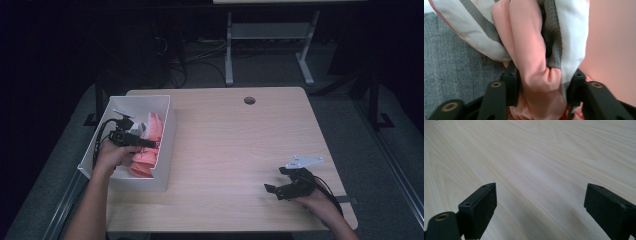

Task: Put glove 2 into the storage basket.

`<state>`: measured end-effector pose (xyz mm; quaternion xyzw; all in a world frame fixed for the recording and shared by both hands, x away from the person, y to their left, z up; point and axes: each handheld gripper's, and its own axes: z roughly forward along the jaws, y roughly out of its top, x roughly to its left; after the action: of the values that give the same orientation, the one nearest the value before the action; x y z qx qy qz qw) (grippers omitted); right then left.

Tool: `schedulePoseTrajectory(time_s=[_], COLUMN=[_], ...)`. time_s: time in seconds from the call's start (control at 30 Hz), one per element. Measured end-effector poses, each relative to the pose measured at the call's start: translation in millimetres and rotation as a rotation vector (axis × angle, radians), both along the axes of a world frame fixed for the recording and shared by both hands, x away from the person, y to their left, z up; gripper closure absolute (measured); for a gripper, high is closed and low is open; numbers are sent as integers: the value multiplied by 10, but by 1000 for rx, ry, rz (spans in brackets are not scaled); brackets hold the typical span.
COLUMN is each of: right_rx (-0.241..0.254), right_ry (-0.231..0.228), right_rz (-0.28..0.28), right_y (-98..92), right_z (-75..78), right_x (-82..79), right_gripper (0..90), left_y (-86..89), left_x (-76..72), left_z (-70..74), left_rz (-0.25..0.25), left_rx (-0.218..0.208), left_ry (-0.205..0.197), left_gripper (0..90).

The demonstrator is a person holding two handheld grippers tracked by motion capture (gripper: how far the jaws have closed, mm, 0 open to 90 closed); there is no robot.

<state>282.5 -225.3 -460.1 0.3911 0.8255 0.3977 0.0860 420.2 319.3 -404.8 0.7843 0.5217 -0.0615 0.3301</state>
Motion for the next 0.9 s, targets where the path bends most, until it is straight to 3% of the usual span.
schedulePoseTrajectory(time_s=[0.1,0.23,0.63,0.9], right_rx=[3,3,3,2], right_ry=[3,0,2,3], right_rz=[-4,1,-2,-2], right_y=[1,-11,-22,-29], right_z=[7,4,9,3], right_x=[-5,-3,-24,-29], right_gripper=[108,109,109,109], left_y=[13,27,119,-47], left_x=[-5,-30,-111,-228], left_z=[24,135,568,864], left_rz=[11,43,45,-9], left_rx=[14,67,78,41], left_ry=[-21,-59,-164,-268], left_gripper=[341,176,159,159])
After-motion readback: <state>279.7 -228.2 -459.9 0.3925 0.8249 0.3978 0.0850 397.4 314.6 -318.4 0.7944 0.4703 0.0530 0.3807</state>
